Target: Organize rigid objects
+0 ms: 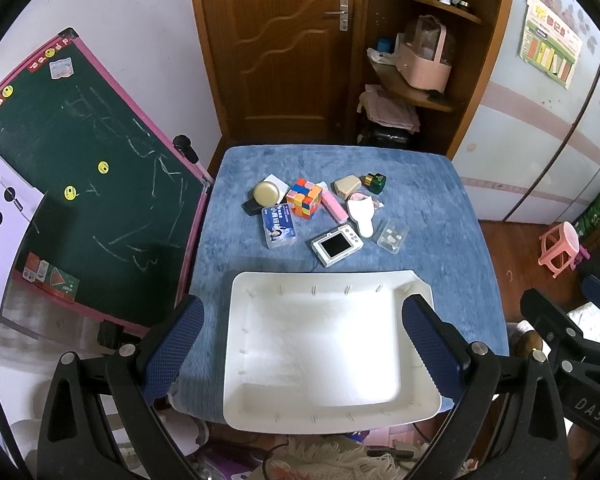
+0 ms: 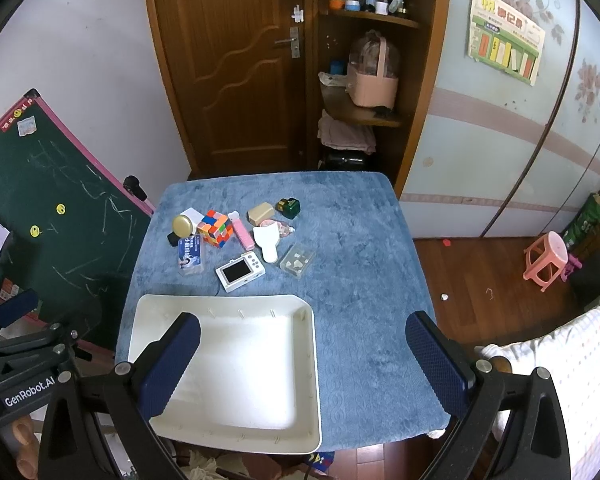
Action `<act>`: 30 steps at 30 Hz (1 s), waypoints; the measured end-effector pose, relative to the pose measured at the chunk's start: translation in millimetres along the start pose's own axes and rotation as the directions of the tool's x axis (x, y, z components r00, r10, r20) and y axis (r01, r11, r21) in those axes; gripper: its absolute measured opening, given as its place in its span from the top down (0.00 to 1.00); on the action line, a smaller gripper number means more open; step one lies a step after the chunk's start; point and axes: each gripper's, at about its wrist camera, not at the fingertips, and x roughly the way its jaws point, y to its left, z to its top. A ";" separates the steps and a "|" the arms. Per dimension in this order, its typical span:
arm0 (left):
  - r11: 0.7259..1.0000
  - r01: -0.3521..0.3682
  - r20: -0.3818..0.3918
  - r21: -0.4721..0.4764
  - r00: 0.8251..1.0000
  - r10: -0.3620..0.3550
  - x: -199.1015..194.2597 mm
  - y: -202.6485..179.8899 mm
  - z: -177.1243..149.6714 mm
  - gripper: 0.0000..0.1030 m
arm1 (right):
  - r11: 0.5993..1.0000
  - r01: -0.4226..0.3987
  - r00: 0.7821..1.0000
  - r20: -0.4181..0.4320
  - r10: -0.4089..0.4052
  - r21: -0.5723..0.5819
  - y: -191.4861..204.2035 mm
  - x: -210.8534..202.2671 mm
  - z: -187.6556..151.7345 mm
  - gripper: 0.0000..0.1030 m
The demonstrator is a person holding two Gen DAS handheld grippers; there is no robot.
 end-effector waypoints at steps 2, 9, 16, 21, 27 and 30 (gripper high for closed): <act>1.000 0.002 0.002 0.002 1.000 -0.002 1.1 -1.3 1.0 0.03 | 1.000 0.001 1.000 0.000 -0.001 0.002 0.4 -0.2 -0.3 0.00; 0.999 0.041 -0.041 0.004 0.998 -0.041 5.4 7.4 7.8 0.03 | 1.000 0.005 1.000 -0.003 -0.005 0.008 -0.5 0.8 0.6 0.00; 0.995 0.091 -0.023 0.042 0.996 -0.090 13.1 13.5 28.4 0.03 | 0.999 0.017 1.000 -0.008 -0.017 0.031 -0.3 3.8 4.7 0.00; 0.983 0.057 -0.018 0.172 0.998 -0.055 35.4 7.7 55.6 0.03 | 0.995 -0.006 0.999 -0.042 0.010 0.098 -10.3 16.0 14.4 0.00; 0.956 0.147 -0.030 0.253 0.989 -0.144 73.0 2.3 83.7 0.03 | 0.991 0.059 0.998 -0.046 -0.054 0.120 -16.4 36.4 32.5 0.00; 0.944 0.190 -0.031 0.268 0.982 -0.189 93.2 3.2 95.6 0.03 | 0.987 0.083 0.995 -0.064 -0.075 0.137 -19.5 52.0 41.3 0.00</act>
